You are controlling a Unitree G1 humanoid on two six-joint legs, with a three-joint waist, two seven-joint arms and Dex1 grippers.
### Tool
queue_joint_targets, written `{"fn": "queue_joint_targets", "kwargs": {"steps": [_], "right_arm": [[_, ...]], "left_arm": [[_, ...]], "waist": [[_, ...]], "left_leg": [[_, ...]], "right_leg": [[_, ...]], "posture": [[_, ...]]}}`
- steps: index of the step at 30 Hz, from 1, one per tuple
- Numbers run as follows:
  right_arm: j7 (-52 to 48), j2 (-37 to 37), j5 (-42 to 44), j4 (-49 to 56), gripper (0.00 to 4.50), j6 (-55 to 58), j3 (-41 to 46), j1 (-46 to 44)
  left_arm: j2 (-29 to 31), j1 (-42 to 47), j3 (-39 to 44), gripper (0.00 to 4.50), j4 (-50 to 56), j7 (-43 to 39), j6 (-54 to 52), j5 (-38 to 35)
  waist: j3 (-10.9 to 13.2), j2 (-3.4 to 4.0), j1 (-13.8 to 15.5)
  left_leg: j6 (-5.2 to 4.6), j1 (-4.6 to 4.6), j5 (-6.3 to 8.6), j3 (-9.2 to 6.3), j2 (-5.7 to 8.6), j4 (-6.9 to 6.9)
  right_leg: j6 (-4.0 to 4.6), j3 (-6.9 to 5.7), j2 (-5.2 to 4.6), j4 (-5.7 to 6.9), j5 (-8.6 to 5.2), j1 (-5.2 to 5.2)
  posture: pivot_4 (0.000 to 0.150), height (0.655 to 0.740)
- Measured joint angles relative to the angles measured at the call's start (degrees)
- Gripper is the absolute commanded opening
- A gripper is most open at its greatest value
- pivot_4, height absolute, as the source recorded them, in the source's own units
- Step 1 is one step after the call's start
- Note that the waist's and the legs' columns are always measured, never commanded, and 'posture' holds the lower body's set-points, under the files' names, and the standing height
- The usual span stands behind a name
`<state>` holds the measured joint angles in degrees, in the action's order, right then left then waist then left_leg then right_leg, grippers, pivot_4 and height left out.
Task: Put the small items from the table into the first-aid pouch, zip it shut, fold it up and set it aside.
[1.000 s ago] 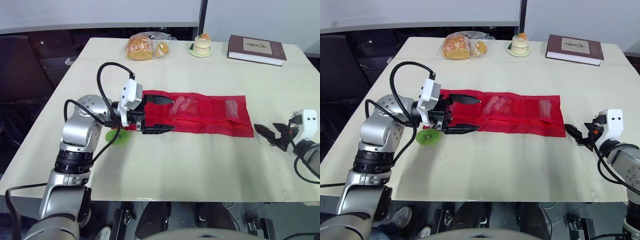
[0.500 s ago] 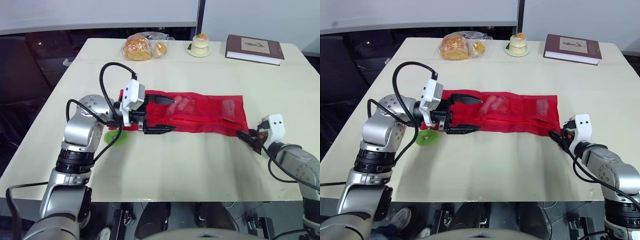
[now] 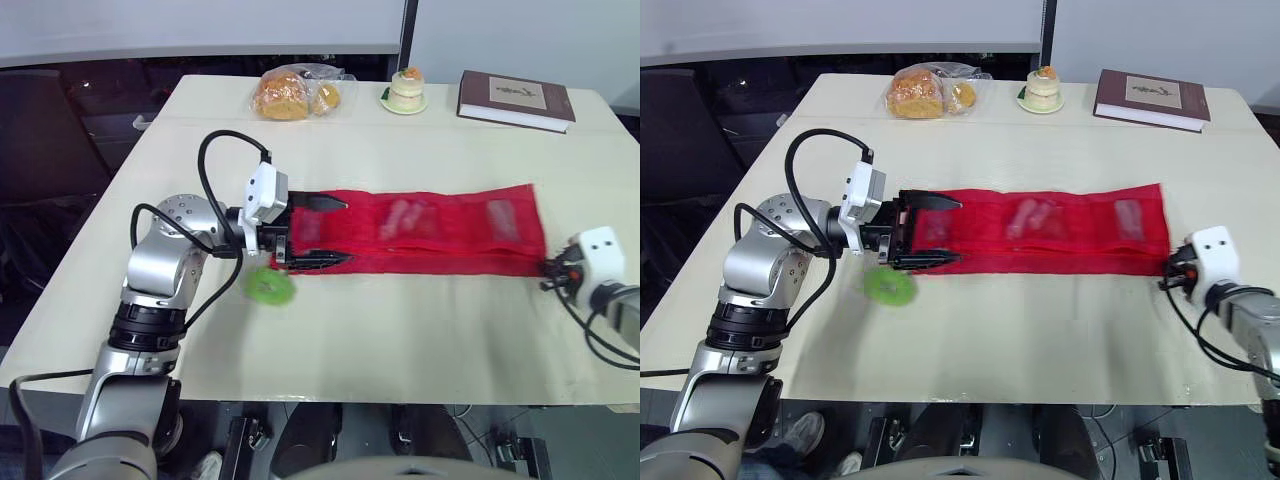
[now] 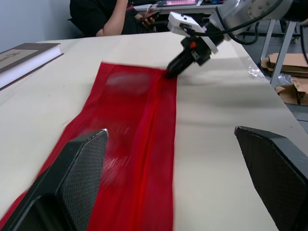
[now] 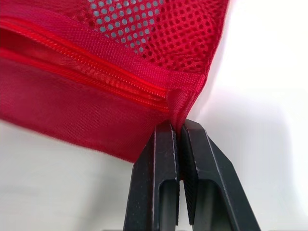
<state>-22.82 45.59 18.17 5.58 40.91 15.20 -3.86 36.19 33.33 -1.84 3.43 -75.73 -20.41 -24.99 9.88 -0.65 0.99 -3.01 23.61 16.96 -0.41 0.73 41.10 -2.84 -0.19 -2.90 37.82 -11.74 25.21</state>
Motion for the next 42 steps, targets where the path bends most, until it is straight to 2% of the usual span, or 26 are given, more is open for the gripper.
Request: {"fn": "queue_joint_targets", "kwargs": {"steps": [4, 5, 8, 9, 10, 12, 14, 15, 20, 24, 27, 36, 42], "right_arm": [[1.5, 2.2, -3.5, -5.1, 0.07, -1.5, 2.0, 0.4], [1.4, 2.4, -4.0, -6.0, 0.35, -2.2, 2.7, 0.6], [1.2, 2.4, -4.9, -6.9, 1.42, -4.0, 3.8, 1.0], [0.7, 2.5, -5.0, -6.9, 2.04, -4.6, 4.1, 1.3], [0.2, 2.5, -5.0, -6.7, 2.37, -5.3, 4.3, 1.6], [-1.7, 2.5, -4.3, -5.4, 3.41, -6.1, 6.0, 3.6], [-6.2, 2.5, -1.4, 0.1, 4.32, -6.4, 10.8, 9.4], [-7.4, 2.5, -0.6, 1.4, 4.43, -6.4, 12.0, 11.1], [-19.7, 2.4, 7.3, 13.8, 4.43, -7.0, 25.0, 23.8], [-23.5, 2.4, 14.5, 22.1, 4.43, -3.2, 31.4, 26.2], [-24.5, 0.9, 22.9, 30.3, 4.43, -0.1, 34.5, 26.8], [-22.5, 0.1, 36.3, 42.5, 4.43, 1.2, 35.3, 27.0], [-21.0, 0.1, 36.0, 44.2, 4.43, -0.5, 32.5, 27.1]], "left_arm": [[0.0, -0.1, 0.0, 4.50, 0.0, 0.1, 0.0, 0.0], [0.0, -0.1, 0.0, 4.50, 0.0, 0.1, 0.1, 0.0], [0.0, -0.1, 0.0, 4.50, 0.0, 0.5, 0.3, 0.0], [0.1, -0.1, 0.0, 4.50, 0.0, 0.5, 0.4, 0.0], [0.1, -0.3, 0.0, 4.50, 0.0, 0.5, 0.5, 0.0], [0.5, -0.7, 0.0, 4.50, 0.0, 0.6, 0.5, 0.0], [1.8, -2.1, 0.8, 4.50, 0.0, 1.8, -1.7, -0.1], [2.0, -2.3, 0.9, 4.50, -0.1, 2.3, -2.5, -0.1], [3.4, -3.5, 2.0, 4.50, -4.6, 7.2, -8.1, 0.1], [1.2, -4.3, 2.5, 4.50, -7.5, 10.4, -9.8, -0.1], [-0.7, -4.0, 3.4, 4.50, -10.3, 13.9, -12.9, -0.4], [-2.3, 0.4, 3.8, 4.50, -16.4, 20.6, -30.8, -3.4], [-7.3, 2.6, 4.8, 4.50, -16.5, 25.0, -40.7, -6.3]], "waist": [[0.0, 0.00, -0.2], [0.0, 0.00, -0.2], [0.0, 0.01, -0.3], [0.0, 0.00, -0.3], [0.0, 0.01, -0.3], [0.0, 0.01, -0.2], [0.0, 0.07, -0.1], [0.0, 0.08, -0.2], [0.0, 0.11, -0.2], [0.0, 0.00, -0.3], [0.0, 0.00, -0.2], [0.0, -0.06, -0.2], [0.0, -0.08, 0.1]], "left_leg": [[0.01, -0.01, 0.00, 0.00, -0.03, -0.01], [0.01, -0.01, 0.00, 0.01, -0.04, -0.01], [0.00, -0.03, 0.00, 0.03, -0.06, -0.01], [0.00, -0.03, 0.00, 0.03, -0.07, -0.01], [0.00, -0.03, 0.00, 0.03, -0.07, -0.01], [-0.01, -0.02, 0.01, 0.00, -0.08, -0.03], [-0.01, -0.02, 0.01, -0.04, -0.10, -0.04], [-0.01, 0.01, 0.01, -0.04, -0.12, -0.04], [-0.03, -0.19, 0.02, -0.02, -0.15, -0.05], [-0.01, -0.63, 0.03, -0.01, -0.25, -0.27], [0.00, -0.71, 0.03, 0.01, -0.24, -0.40], [0.00, -0.71, 0.02, 0.00, -0.21, -0.39], [0.01, -0.71, 0.02, -0.02, -0.15, -0.39]], "right_leg": [[0.00, 0.00, 0.02, 0.01, 0.00, 0.01], [0.00, 0.00, 0.03, 0.02, 0.00, 0.01], [0.00, 0.01, 0.04, 0.02, 0.00, 0.01], [0.00, 0.01, 0.05, 0.02, 0.00, 0.01], [0.00, 0.02, 0.05, 0.02, 0.00, 0.01], [0.00, 0.00, 0.05, 0.01, 0.00, 0.01], [-0.01, -0.03, 0.06, 0.00, -0.01, 0.00], [-0.01, -0.03, 0.06, 0.00, 0.00, 0.01], [-0.03, 0.00, 0.08, -0.01, -0.02, -0.14], [-0.03, -0.01, 0.13, -0.19, -0.03, -0.57], [-0.03, 0.01, 0.12, -0.20, -0.03, -0.59], [-0.03, 0.00, 0.09, -0.19, -0.03, -0.60], [-0.03, 0.00, 0.01, -0.18, -0.03, -0.62]], "posture": [[0.150, 0.7289], [0.150, 0.7289], [0.150, 0.7289], [0.150, 0.7289], [0.150, 0.7289], [0.150, 0.7289], [0.150, 0.7289], [0.150, 0.7289], [0.150, 0.7289], [0.150, 0.7289], [0.150, 0.7289], [0.150, 0.7289], [0.150, 0.7289]]}}
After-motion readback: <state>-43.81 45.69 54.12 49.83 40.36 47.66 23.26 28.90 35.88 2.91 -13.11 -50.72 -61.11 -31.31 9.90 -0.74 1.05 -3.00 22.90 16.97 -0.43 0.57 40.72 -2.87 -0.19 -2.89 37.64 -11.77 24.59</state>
